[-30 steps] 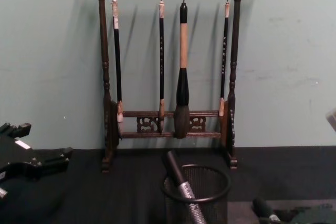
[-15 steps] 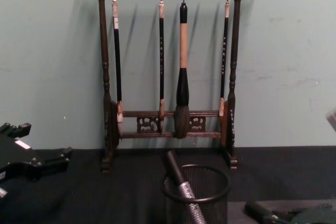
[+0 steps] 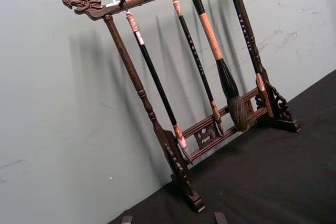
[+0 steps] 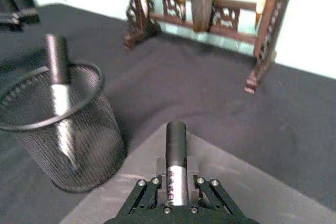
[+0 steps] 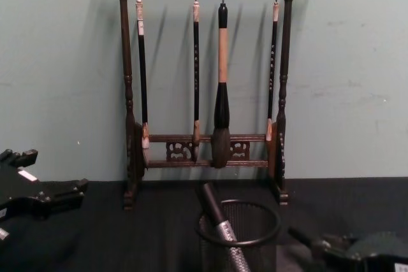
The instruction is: Pick up the water-based marker from the table and place it into the pen holder.
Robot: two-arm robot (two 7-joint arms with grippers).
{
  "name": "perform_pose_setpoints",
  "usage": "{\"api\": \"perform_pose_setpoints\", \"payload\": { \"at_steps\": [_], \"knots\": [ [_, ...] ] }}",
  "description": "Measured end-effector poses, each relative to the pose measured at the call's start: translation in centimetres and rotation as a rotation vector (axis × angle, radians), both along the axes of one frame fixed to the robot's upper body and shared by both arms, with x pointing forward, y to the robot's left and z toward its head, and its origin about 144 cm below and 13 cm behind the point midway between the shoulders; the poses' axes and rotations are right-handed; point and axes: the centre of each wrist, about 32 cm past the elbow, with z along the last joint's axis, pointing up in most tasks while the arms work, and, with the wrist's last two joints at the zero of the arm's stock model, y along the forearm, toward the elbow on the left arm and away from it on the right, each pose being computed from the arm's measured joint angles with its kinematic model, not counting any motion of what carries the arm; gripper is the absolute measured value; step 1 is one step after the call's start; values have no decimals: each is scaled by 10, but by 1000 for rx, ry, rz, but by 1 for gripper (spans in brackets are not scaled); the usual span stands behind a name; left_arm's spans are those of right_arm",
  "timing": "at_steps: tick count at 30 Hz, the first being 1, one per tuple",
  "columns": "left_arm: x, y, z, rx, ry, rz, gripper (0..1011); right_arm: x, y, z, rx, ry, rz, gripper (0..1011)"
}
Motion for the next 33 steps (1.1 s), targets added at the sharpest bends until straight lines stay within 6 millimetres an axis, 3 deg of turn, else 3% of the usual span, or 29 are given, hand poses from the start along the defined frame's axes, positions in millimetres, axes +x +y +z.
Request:
{"api": "perform_pose_setpoints", "payload": {
  "at_steps": [15,33],
  "knots": [
    [0,0,0,0,0,0,1009,4,-4,1,187,-225,64,221],
    [0,0,0,0,0,0,1009,33,11,14,255,-343,150,218]
  ]
}}
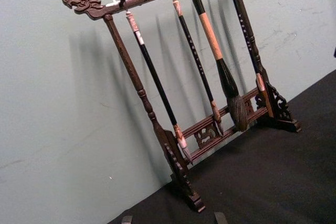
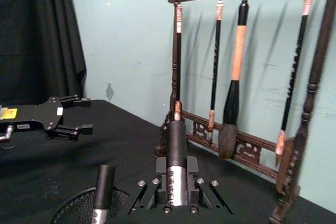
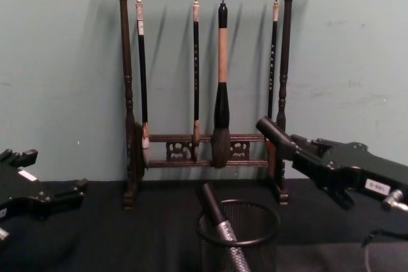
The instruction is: Pick up the water-based marker from the table and place it into the pen holder.
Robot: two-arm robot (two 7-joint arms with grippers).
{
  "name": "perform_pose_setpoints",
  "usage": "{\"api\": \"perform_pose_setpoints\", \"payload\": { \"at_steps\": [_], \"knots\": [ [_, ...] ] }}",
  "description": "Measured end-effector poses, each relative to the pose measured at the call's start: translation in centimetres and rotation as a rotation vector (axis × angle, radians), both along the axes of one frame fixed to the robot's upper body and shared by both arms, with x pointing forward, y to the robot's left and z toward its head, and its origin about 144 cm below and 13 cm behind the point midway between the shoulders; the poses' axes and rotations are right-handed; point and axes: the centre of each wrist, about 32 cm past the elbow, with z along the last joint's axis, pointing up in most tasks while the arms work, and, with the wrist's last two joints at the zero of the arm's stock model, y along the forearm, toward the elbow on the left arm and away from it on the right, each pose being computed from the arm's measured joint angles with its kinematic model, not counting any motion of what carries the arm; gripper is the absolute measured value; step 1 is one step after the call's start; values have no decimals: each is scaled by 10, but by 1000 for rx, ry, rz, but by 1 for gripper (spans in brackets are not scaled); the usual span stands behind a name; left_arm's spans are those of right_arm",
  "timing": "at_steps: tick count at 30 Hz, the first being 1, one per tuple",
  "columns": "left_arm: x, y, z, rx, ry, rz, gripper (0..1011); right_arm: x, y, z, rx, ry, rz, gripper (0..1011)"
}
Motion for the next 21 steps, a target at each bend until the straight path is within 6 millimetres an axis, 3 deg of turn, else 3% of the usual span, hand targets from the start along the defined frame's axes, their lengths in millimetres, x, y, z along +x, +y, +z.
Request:
{"api": "perform_pose_setpoints", "payload": {
  "at_steps": [21],
  "knots": [
    [0,0,0,0,0,0,1009,37,31,5,-3,-9,118,218]
  ]
}}
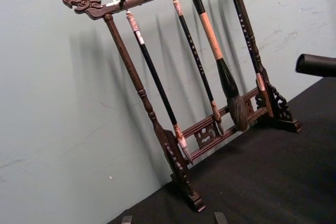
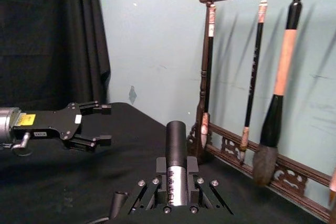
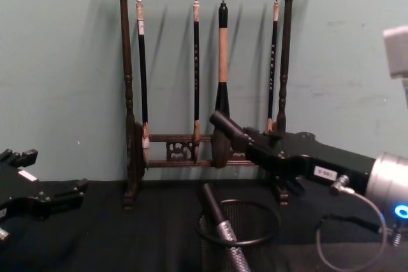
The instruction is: Pick up the water-based marker from the table and place it into the pen holder.
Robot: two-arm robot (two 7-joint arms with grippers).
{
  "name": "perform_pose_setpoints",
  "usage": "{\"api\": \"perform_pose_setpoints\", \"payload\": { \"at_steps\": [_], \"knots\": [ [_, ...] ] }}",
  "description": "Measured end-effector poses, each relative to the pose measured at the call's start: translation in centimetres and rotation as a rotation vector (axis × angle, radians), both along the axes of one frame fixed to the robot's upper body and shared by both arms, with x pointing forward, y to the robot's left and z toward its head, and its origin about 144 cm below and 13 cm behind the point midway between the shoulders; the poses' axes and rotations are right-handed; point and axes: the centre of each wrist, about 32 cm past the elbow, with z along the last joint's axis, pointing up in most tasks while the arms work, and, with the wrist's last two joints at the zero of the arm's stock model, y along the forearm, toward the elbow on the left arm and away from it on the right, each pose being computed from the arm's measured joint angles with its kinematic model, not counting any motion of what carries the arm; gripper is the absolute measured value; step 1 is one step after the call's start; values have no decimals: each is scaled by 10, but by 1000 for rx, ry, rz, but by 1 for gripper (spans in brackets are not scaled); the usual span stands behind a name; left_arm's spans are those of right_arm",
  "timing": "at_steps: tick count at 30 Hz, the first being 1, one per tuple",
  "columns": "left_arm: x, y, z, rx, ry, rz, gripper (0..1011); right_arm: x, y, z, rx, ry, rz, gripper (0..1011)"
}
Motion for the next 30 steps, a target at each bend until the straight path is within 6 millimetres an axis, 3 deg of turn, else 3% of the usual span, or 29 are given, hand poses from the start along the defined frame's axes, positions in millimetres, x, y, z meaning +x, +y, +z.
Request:
{"api": "perform_pose_setpoints", "payload": {
  "at_steps": [14,30],
  "knots": [
    [0,0,0,0,0,0,1009,15,22,-4,16,21,75,221],
    [0,0,0,0,0,0,1009,11,37,-9,36,50,127,218]
  ]
}}
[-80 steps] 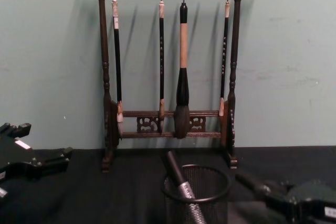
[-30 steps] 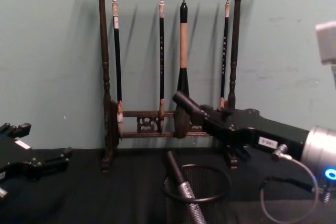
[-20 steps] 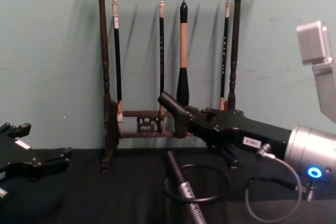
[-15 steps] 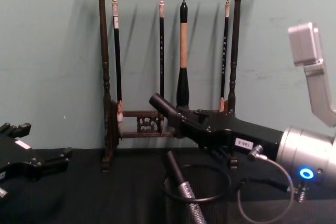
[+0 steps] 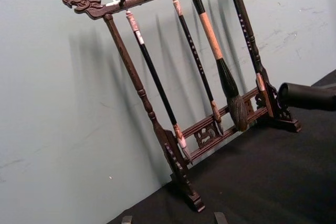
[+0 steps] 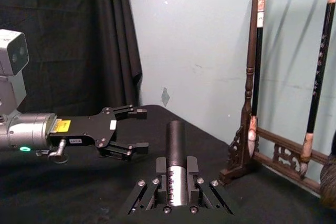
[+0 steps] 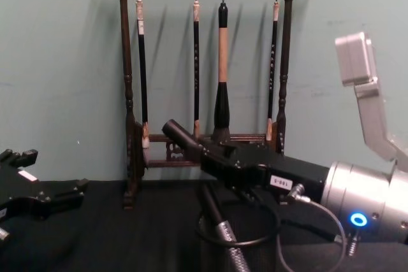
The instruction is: Pick up the water-based marker from the table and place it into the pen holder.
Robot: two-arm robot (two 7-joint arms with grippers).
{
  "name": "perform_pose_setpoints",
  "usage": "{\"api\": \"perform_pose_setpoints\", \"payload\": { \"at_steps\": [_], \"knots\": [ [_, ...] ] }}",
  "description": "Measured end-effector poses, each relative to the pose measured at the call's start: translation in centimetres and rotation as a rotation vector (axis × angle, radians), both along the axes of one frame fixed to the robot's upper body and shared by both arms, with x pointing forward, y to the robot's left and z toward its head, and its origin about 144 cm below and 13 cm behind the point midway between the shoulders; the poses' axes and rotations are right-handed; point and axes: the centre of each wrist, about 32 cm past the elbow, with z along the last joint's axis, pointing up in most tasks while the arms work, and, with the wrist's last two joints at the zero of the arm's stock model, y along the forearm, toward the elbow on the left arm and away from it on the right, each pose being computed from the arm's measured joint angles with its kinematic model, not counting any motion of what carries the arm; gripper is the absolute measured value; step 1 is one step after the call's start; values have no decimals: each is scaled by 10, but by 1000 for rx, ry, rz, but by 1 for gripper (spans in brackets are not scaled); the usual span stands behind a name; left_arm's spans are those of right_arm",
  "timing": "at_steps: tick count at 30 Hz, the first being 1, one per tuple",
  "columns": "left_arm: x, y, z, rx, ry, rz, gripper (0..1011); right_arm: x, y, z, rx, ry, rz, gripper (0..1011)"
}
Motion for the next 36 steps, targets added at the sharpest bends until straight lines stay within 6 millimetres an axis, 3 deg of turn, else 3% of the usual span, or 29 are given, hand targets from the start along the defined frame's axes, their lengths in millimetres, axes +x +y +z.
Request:
{"api": "perform_pose_setpoints", "payload": {
  "at_steps": [28,31,35,36],
  "knots": [
    [0,0,0,0,0,0,1009,-7,-3,-8,-7,39,-19,218],
    [0,0,0,0,0,0,1009,-7,-3,-8,-7,39,-19,247],
    [0,0,0,0,0,0,1009,-7,-3,-8,-7,38,-18,417],
    [0,0,0,0,0,0,1009,-7,-3,-8,-7,38,-19,417]
  ]
}}
